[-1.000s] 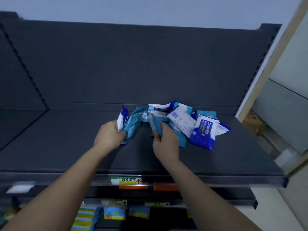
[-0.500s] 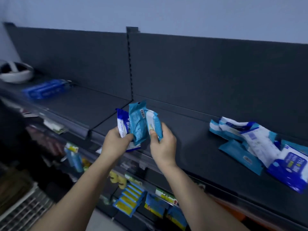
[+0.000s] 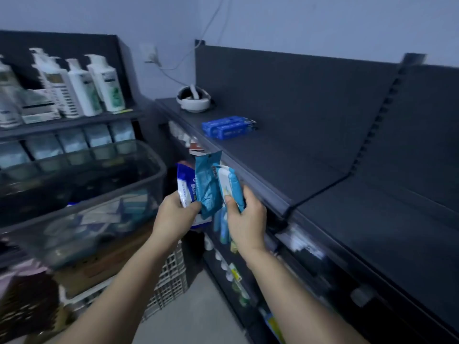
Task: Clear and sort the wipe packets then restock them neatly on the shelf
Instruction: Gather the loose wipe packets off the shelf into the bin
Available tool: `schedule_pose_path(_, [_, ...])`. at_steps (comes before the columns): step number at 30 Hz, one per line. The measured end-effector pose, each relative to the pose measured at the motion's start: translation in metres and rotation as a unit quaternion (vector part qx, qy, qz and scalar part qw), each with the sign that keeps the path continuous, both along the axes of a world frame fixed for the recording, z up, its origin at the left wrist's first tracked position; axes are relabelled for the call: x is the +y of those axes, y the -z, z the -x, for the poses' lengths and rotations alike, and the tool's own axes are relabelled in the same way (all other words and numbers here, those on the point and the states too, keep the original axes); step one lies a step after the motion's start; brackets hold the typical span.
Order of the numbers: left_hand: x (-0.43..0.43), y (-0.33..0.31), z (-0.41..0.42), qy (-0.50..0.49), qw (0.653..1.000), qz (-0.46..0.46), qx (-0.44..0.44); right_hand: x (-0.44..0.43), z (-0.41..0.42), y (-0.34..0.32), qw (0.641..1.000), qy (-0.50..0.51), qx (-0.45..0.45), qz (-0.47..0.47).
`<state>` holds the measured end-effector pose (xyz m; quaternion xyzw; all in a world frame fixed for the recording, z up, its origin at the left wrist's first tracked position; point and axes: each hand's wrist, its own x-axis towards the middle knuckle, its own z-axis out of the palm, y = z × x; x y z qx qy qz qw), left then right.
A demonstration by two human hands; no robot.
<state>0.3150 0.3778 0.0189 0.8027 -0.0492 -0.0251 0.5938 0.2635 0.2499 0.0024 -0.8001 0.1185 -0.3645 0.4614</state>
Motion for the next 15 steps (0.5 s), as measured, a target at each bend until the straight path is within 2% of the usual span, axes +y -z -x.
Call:
schedule_pose_path(9, [0.16, -0.005, -0.092, -0.13, 0.988, -0.075, -0.027, 0.138, -0.126, -0.005, 0.993, -0.117, 0.011, 0.022])
schedule_pose_path(15, [0.228, -0.006, -0.143, -0.195, 0.971, -0.134, -0.046, 0.193, -0.202, -0.008, 0.978, -0.199, 0.018, 0.052])
